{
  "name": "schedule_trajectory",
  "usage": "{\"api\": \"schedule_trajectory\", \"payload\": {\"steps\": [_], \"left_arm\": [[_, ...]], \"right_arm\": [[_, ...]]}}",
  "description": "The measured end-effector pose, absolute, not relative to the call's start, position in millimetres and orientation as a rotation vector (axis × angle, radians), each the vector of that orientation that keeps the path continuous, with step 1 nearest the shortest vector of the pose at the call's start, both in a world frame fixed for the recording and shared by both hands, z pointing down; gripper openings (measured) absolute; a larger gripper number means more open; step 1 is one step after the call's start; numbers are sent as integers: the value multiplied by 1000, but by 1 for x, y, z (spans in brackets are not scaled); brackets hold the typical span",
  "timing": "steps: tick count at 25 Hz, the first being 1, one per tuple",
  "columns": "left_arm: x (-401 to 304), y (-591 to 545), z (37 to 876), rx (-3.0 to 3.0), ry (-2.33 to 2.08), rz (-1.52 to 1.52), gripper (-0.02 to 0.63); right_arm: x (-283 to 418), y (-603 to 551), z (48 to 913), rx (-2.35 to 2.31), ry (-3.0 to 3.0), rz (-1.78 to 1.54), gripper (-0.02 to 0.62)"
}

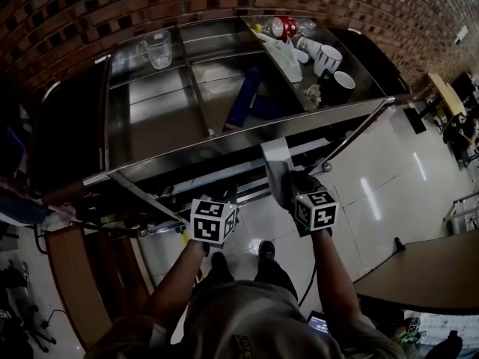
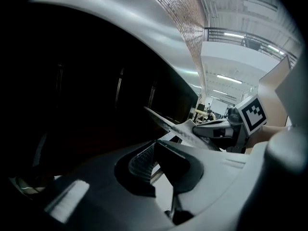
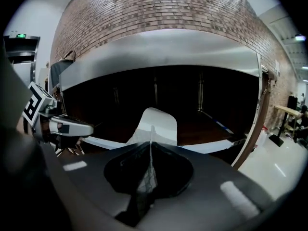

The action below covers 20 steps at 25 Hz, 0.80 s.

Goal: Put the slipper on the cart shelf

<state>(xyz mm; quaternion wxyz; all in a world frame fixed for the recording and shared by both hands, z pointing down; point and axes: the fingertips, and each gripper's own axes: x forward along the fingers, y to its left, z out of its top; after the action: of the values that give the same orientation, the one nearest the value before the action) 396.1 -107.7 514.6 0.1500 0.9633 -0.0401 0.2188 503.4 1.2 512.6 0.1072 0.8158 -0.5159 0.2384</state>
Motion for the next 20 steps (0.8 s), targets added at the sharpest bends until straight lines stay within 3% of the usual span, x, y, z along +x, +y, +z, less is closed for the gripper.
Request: {"api": "schedule_trajectory", "payload": {"steps": [20], "left_arm": [[438, -106, 526, 2693, -516, 673, 8]], "right_arm": [[608, -71, 546, 2254, -1766, 628, 9]]}}
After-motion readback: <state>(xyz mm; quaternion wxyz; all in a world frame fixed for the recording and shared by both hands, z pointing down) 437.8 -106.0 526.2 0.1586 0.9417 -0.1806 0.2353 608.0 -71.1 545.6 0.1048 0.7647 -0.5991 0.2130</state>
